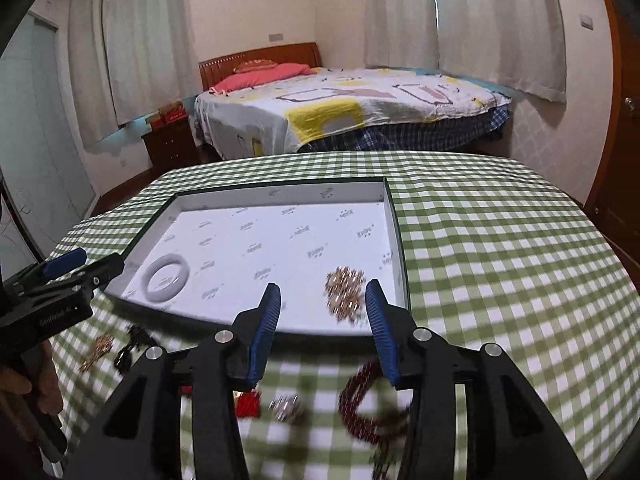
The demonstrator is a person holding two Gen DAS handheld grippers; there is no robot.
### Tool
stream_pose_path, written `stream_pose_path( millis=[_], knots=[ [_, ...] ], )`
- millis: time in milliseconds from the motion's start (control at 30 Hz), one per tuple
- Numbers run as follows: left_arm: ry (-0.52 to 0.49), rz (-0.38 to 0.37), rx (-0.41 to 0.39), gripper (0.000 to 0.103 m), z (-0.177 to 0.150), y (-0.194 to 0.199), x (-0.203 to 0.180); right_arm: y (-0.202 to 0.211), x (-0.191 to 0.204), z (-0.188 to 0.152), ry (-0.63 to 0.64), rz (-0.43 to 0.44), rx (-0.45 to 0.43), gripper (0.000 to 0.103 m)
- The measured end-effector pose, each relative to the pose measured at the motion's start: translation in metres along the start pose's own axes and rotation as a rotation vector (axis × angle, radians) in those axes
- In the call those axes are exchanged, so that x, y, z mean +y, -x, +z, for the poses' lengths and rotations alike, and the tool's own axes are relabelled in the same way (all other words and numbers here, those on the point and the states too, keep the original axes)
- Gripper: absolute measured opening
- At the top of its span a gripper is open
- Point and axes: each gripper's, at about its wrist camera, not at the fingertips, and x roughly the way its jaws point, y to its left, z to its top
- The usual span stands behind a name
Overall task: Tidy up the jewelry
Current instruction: 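Lower and open the left tool releasing the bangle while the right tool releases the brooch, then grasp the pearl ring with the right tool while the left tool moves to the rhinestone brooch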
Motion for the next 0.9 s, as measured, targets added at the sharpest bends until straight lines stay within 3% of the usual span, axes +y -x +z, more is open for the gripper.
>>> stream_pose_path(
  millis=[233, 467, 900],
  knots=[
    [-0.011, 0.027, -0.016, 0.080, -0.027, 0.046, 0.004, 0.033, 0.019, -0.032, 0.030, -0.002, -0.030, 0.044],
    [0.026, 0.077, 0.001, 0.080, -0.057, 0.088, 0.032, 0.050, 0.036, -0.057, 0.036, 0.010, -0.019, 0.044],
    [0.146, 0.207, 0.034, 0.080, -0.102, 0.124, 0.101, 0.046, 0.073, -0.095, 0.072, 0.043, 0.036, 0.044]
  ],
)
